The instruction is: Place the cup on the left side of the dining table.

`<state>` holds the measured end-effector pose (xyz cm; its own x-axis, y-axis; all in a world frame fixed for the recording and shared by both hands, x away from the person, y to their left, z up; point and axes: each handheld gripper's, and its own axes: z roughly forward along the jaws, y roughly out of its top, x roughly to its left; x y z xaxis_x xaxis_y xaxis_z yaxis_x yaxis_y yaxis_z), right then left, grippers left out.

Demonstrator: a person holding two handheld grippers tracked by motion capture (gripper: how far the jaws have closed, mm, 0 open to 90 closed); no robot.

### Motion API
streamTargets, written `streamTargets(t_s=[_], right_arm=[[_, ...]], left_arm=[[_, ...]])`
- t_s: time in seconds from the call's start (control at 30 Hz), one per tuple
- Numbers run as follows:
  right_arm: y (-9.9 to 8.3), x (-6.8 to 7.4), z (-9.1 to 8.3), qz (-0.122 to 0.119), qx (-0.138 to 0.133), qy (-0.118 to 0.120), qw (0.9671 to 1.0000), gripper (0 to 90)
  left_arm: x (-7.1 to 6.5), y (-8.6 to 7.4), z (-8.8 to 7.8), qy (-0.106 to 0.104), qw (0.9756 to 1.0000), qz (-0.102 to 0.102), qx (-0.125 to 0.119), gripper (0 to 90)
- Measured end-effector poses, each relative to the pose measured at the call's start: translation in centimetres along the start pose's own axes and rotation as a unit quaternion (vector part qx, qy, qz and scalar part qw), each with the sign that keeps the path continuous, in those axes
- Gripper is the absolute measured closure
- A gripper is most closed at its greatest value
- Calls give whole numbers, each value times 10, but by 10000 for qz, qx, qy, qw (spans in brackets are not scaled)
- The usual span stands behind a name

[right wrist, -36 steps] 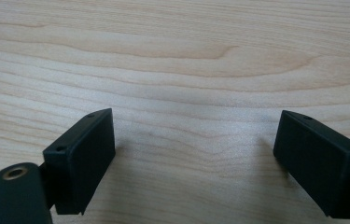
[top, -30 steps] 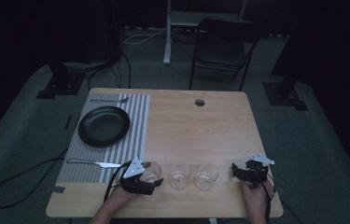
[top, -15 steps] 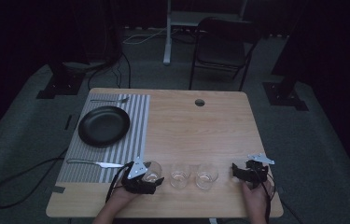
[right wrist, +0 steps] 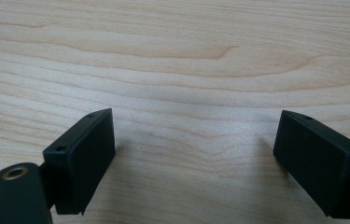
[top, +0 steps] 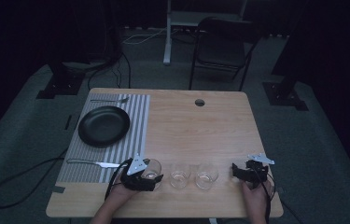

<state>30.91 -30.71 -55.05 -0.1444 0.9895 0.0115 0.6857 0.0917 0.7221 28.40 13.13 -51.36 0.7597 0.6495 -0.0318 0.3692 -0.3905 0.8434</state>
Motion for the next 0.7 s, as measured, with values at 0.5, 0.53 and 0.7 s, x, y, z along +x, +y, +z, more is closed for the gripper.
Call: streamTargets(t_s=[0.5,0.53,0.7], right_arm=[[0,0,0,-10,-3,0,10000,122],[0,0,0,-11,-3,1,10000,122],[0,0,0,-10,-3,0,10000,122]], left_arm=[[24,25,-16,329,9994,-65,-70,189],[27,27,-16,371,9993,-93,-60,189],[39,31,-21,668,9974,-264,-57,189]])
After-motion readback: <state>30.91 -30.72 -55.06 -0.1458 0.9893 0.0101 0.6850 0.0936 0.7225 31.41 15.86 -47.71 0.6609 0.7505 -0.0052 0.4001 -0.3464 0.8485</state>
